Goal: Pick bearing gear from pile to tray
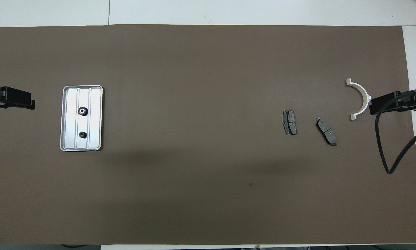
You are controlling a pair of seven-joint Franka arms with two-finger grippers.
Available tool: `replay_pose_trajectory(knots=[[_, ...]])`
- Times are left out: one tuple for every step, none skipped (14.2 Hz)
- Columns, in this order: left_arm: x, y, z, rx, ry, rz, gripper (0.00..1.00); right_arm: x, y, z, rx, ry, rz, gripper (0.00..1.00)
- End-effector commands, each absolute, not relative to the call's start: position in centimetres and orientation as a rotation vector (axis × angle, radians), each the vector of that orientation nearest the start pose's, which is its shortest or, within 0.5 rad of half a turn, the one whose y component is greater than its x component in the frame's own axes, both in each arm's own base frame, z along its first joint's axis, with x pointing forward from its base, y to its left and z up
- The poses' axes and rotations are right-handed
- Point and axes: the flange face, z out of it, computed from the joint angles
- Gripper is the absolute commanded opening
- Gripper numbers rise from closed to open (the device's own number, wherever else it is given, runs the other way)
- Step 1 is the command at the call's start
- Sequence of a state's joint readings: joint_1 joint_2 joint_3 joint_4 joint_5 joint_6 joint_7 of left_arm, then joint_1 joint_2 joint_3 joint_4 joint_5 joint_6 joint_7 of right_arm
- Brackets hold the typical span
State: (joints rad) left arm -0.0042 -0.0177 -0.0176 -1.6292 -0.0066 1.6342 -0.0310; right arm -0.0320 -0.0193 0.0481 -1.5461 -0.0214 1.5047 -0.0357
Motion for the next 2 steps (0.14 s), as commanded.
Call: replay_pose_trajectory(knots=[[55.48, -1.14, 61.67, -3.143, -0.017, -0.063, 1.00, 53.86, 0.81, 64.00, -3.149, -0.060, 0.015, 1.00], [55.49, -1.16, 61.61, -3.144, -0.017, -0.063, 1.00, 53.86, 0.81, 64.00, -3.149, -0.060, 0.015, 1.00]])
